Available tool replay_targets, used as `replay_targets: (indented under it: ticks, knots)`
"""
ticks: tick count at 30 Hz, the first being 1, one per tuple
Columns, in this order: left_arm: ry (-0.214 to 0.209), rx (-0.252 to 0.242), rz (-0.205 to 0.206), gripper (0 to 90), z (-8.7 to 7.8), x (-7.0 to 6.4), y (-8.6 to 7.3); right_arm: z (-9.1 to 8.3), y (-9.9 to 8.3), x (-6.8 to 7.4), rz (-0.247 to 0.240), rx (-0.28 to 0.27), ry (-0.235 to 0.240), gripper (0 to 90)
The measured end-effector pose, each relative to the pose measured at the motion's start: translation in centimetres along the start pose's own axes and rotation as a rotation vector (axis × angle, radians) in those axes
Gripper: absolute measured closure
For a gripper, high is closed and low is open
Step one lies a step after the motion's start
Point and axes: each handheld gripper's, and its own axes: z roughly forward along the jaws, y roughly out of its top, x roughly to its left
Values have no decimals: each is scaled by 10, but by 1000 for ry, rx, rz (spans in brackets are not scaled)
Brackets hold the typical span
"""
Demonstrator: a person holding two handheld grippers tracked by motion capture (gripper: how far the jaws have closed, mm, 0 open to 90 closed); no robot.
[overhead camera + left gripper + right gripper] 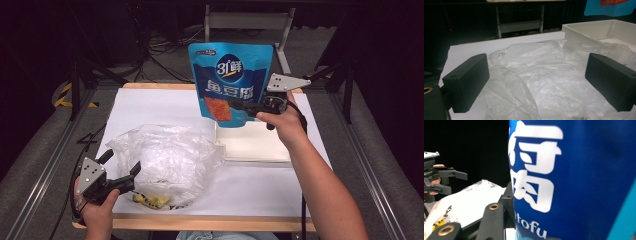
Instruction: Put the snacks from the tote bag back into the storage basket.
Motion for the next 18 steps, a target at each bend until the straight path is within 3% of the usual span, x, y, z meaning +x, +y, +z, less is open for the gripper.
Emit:
replay_targets:
  ticks: [9, 18]
  knots:
    - [0, 19, 7, 61, -1, 0, 0, -17, -10, -17, 7, 31, -43, 538]
    - [1, 3, 5, 61, 0, 0, 0, -23, -33, -31, 42, 53, -87, 539]
